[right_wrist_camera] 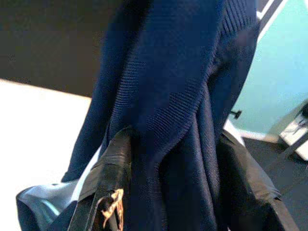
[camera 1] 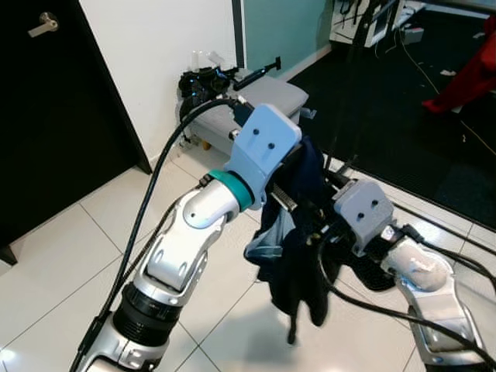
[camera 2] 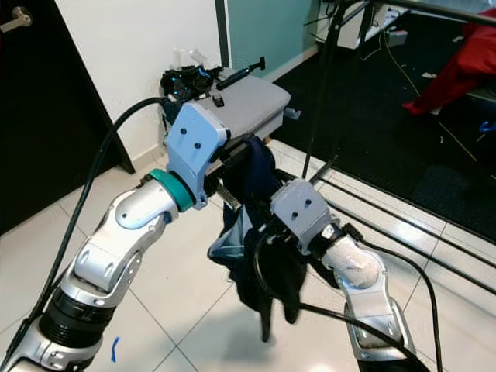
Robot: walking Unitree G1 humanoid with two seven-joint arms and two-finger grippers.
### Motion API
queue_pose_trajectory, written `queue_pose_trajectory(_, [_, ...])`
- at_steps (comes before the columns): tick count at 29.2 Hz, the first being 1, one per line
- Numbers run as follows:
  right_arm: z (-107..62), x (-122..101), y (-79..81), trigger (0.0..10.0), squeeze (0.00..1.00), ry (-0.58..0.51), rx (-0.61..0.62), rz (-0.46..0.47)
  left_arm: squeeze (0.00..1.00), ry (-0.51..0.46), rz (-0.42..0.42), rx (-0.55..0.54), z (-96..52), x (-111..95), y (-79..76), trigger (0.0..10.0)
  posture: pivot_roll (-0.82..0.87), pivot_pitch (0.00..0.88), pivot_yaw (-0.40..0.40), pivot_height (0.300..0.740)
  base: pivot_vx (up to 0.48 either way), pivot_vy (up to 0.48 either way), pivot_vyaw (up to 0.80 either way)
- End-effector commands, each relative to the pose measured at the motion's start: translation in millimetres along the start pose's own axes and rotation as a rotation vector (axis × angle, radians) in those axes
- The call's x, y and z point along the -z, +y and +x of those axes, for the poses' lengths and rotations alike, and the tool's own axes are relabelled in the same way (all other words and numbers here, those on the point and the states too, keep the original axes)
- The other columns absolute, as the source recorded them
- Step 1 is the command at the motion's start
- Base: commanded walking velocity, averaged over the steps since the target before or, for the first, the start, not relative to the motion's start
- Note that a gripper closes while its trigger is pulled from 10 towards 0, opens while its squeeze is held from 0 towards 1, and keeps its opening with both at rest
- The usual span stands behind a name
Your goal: Hang hanger
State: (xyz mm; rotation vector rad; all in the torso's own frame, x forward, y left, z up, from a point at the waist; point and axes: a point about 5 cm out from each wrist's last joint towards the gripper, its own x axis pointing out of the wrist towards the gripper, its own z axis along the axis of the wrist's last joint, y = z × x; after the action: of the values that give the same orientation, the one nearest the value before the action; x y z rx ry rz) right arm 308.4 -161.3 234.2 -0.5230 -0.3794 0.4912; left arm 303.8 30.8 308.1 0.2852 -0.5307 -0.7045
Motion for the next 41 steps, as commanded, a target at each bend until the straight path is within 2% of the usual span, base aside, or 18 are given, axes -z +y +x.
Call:
queue_pose_trajectory(1, [0.6,4,3.7,10.0,0.00,0.006,-0.017,0.027,0.00,-0.058,-0.002,0.015,-2.5,-11,-2.1,0.0,-0.24,0.158,0.153,0.740,0.000,0.000,0.00])
queue_pose_trajectory(2, [3.4,7,2.8,10.0,0.00,0.009,-0.018,0.037,0.00,-0.065,-0.007,0.022,-2.9,-12,-2.9,0.0,-0.24,0.158,0.153,0.740,0.000,0.000,0.00])
queue_pose_trajectory(3, [16.2,12,2.6,10.0,0.00,0.018,-0.033,0.097,0.00,-0.081,-0.013,0.041,-4.0,-15,-5.3,0.0,-0.23,0.155,0.148,0.740,0.000,0.000,0.00])
queue_pose_trajectory(4, [20.1,14,2.9,7.5,0.00,0.020,-0.037,0.108,0.00,-0.085,-0.014,0.044,-4.3,-16,-5.7,0.0,-0.23,0.155,0.148,0.740,0.000,0.000,0.00])
queue_pose_trajectory(5, [20.1,14,2.9,7.5,0.00,0.020,-0.037,0.108,0.00,-0.085,-0.014,0.044,-4.3,-16,-5.7,0.0,-0.23,0.155,0.148,0.740,0.000,0.000,0.00])
queue_pose_trajectory(6, [23.3,14,3.3,2.9,0.00,0.019,-0.040,0.114,0.00,-0.086,-0.014,0.046,-4.7,-17,-5.9,0.0,-0.23,0.155,0.148,0.740,0.000,0.000,0.00])
queue_pose_trajectory(9, [23.3,14,3.3,2.9,0.00,0.019,-0.040,0.114,0.00,-0.086,-0.014,0.046,-4.7,-17,-5.9,0.0,-0.23,0.155,0.148,0.740,0.000,0.000,0.00])
queue_pose_trajectory(10, [24.7,12,4.4,0.0,0.00,0.000,-0.037,0.132,0.00,-0.084,-0.011,0.044,-5.1,-17,-5.9,0.0,-0.21,0.158,0.141,0.740,0.000,0.000,0.00])
queue_pose_trajectory(19, [23.0,6,11.6,0.0,0.00,-0.048,-0.038,0.177,0.00,-0.067,0.000,0.042,-6.3,-13,-7.1,0.0,-0.22,0.163,0.144,0.740,0.000,0.000,0.00])
queue_pose_trajectory(30, [6.1,5,14.5,0.0,0.00,-0.065,-0.061,0.212,0.00,-0.040,0.020,0.049,-4.9,-4,-9.6,0.1,-0.23,0.166,0.152,0.740,0.000,0.000,0.00])
queue_pose_trajectory(31, [3.2,5,13.2,0.0,0.00,-0.063,-0.059,0.214,0.00,-0.033,0.026,0.053,-5.7,-2,-10.2,10.0,-0.23,0.166,0.152,0.740,0.000,0.000,0.00])
queue_pose_trajectory(34, [-1.6,6,9.4,0.0,0.00,-0.056,-0.038,0.219,0.00,-0.016,0.023,0.061,-8.5,2,-11.2,10.0,-0.23,0.170,0.152,0.740,0.000,0.000,0.00])
queue_pose_trajectory(35, [-7.5,9,3.6,0.0,0.00,-0.044,0.003,0.230,0.00,0.023,-0.031,0.087,-14.7,10,-12.2,10.0,-0.24,0.174,0.153,0.740,0.000,0.000,0.00])
queue_pose_trajectory(37, [-7.5,9,3.6,0.0,0.00,-0.044,0.003,0.230,0.00,0.023,-0.031,0.087,-14.7,10,-12.2,10.0,-0.24,0.174,0.153,0.740,0.000,0.000,0.00])
queue_pose_trajectory(38, [-13.1,12,-3.0,0.0,0.00,-0.031,0.055,0.243,0.00,0.060,-0.092,0.127,-22.7,17,-13.4,10.0,-0.24,0.174,0.153,0.740,0.000,0.000,0.00])
queue_pose_trajectory(39, [-18.2,15,-9.8,0.0,0.00,-0.018,0.113,0.259,1.00,0.094,-0.139,0.157,-32.1,23,-12.8,10.0,-0.24,0.177,0.153,0.740,0.000,0.000,0.00])
queue_pose_trajectory(40, [-18.2,15,-9.8,0.0,0.00,-0.018,0.113,0.259,1.00,0.094,-0.139,0.157,-32.1,23,-12.8,10.0,-0.24,0.177,0.153,0.740,0.000,0.000,0.00])
queue_pose_trajectory(41, [-23.2,18,-16.3,0.0,0.00,-0.005,0.176,0.276,1.00,0.119,-0.199,0.193,-43.1,29,-11.3,10.0,-0.24,0.180,0.155,0.740,0.000,0.000,0.00])
